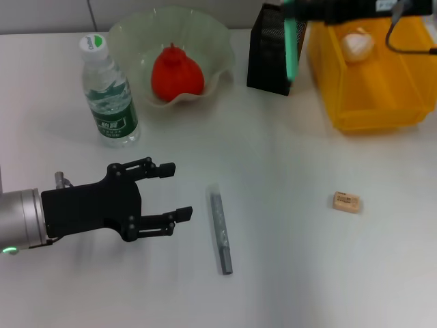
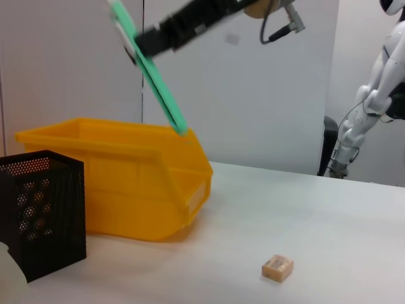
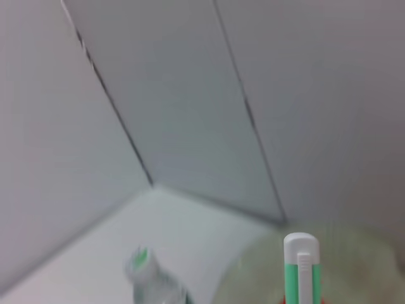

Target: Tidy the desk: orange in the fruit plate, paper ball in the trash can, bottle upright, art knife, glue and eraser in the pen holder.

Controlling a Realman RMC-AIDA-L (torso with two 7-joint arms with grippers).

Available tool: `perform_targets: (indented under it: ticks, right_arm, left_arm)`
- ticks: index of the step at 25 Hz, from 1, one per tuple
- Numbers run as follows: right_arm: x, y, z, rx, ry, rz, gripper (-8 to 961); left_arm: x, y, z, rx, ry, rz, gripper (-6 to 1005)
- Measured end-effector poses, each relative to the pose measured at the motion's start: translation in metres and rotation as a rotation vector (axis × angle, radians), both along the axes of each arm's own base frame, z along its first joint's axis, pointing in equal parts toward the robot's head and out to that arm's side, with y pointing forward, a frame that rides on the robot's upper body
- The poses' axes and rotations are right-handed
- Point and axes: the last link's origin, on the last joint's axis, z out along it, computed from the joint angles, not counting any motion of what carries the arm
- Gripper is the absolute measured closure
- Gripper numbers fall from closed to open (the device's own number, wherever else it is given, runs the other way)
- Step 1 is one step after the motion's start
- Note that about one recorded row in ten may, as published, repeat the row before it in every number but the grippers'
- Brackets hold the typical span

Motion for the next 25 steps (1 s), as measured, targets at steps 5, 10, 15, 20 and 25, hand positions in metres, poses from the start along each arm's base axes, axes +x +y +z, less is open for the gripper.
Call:
perform_targets:
  ticks: [5,10,15,20,25]
  right_arm:
    - [0.010,0.011,0.005,0.117,0.071,0.056,767]
    - [0.020,0.036,-0.006,0.254,0.063,0.070,769]
    - [0.020,0.055,-0.022,0.330,-0.011,0.075,768]
    - [0.017,0.069,-0.038,0.355,-0.053,0.048,768]
    - [0.013,0.076,-0.047,0.377,-0.085,0.049,767]
  left_arm:
    - [0.001,0.000,0.000,0.001,-0.006,0.000,197]
    - [0.002,0.000,0.001,0.002,-0.017,0.000,197]
    - [0.003,0.000,0.001,0.005,-0.023,-0.001,197]
    - [0.003,0.000,0.001,0.005,-0.025,-0.001,197]
    - [0.004,0.001,0.001,0.011,-0.030,-0.002,197]
